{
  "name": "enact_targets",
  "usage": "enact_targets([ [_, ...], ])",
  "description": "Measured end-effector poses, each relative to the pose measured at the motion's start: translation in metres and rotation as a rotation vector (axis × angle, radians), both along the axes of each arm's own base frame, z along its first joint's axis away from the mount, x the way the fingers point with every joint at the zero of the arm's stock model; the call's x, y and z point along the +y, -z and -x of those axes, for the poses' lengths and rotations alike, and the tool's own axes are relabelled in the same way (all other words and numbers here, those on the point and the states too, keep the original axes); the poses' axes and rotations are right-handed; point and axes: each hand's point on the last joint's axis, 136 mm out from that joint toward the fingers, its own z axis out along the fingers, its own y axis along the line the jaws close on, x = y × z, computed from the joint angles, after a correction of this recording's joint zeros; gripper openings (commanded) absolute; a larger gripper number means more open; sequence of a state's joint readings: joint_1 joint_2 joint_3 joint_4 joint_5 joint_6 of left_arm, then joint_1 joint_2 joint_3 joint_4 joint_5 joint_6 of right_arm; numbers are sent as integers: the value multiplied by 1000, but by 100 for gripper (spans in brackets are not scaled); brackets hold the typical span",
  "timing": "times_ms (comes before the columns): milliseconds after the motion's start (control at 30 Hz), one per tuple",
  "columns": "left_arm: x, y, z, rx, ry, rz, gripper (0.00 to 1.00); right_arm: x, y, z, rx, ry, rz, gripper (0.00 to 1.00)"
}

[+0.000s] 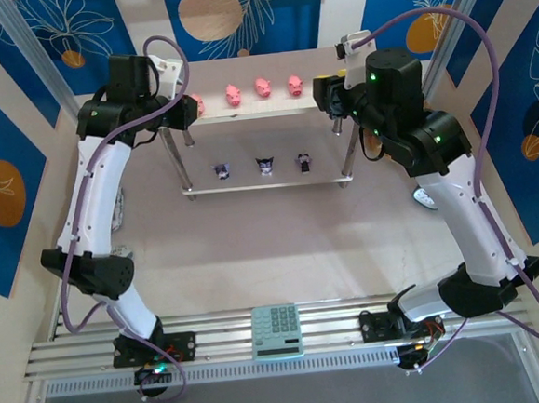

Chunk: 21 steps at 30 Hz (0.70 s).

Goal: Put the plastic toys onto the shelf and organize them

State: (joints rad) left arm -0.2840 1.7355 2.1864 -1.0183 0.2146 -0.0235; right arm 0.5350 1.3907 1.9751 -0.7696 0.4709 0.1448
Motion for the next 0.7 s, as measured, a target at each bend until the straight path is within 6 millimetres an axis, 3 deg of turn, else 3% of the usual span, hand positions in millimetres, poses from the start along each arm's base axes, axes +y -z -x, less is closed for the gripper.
enact_targets([
  [700,-3,3,-19,-10,-11,-6,20,-5,6,-2,16,10,-16,46],
])
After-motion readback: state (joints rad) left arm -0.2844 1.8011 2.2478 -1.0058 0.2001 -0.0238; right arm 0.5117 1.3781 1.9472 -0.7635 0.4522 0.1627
